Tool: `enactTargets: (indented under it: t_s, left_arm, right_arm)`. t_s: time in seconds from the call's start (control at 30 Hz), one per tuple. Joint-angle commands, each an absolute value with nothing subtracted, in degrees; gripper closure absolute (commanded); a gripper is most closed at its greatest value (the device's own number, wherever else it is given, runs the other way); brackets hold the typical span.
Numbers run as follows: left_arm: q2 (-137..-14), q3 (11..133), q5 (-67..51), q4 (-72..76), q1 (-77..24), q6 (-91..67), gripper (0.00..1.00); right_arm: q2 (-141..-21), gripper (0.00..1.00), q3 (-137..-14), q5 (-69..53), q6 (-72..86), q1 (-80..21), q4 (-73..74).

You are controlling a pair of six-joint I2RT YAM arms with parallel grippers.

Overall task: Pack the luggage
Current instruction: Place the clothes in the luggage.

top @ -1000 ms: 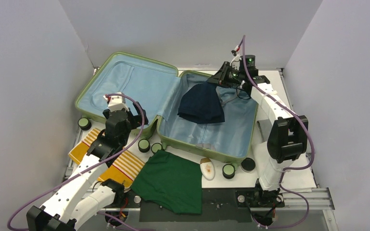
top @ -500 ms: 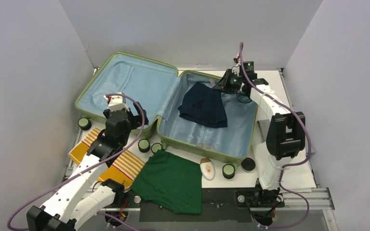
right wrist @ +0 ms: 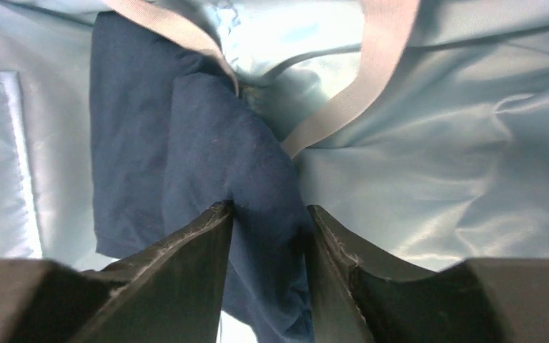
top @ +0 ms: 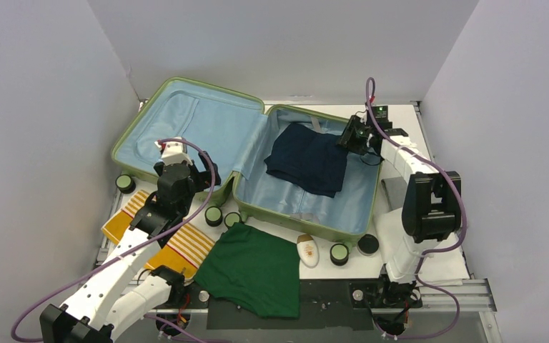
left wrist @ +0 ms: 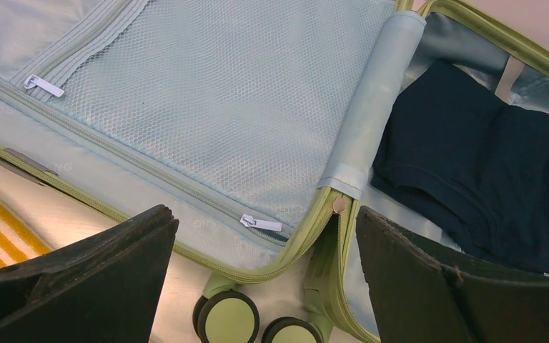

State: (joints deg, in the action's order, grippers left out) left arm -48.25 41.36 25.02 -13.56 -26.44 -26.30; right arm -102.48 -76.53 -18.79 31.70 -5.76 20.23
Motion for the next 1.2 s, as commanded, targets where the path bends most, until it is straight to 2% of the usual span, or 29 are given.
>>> enactTargets:
  t_s: [0.0, 0.17, 0.3, 0.47, 0.6, 0.7, 0.77, 1.0, 1.17]
  left_arm:
    - [-48.34, 41.66, 24.26, -11.95, -26.02, -26.07, 0.05]
    - [-48.27, 41.65, 24.17, -11.98, -26.1, -26.08, 0.05]
    - [-48.35, 41.51, 23.88, -11.94, -26.05, -26.19, 0.05]
    - [-48.89, 41.64, 23.24, -11.76, -26.03, -26.28, 0.05]
    - [-49.08, 41.66, 22.88, -11.74, -26.02, -26.25, 0.05]
    - [-49.06, 41.64, 22.85, -11.72, -26.02, -26.35, 0.05]
    - [-48.98, 41.62, 22.85, -11.69, -26.02, -26.33, 0.05]
    - [-48.92, 41.57, 22.96, -11.68, -26.02, -26.36, 0.05]
    - [-49.3, 41.66, 22.74, -11.62, -25.71, -26.35, 0.05]
  right_arm:
    - [-98.26, 0.52, -76.15, -14.4, 30.31, -5.24, 18.44]
    - [-98.48, 0.29, -75.44, -14.97, 30.47, -5.21, 18.31]
    - [-97.93, 0.16, -73.35, -15.39, 30.99, -5.24, 17.41]
    - [-97.35, 0.12, -69.05, -17.24, 32.12, -5.23, 15.1]
    - [-97.92, 0.15, -65.76, -20.4, 33.07, -5.94, 13.02]
    - [-98.78, 0.21, -64.54, -22.34, 33.45, -6.53, 11.84]
    - [-99.04, 0.32, -63.88, -23.39, 33.93, -6.72, 10.83]
    - [-96.1, 0.99, -66.76, -24.23, 34.98, -8.83, 11.77]
    - [-93.87, 1.0, -72.36, -23.47, 35.37, -10.34, 15.21]
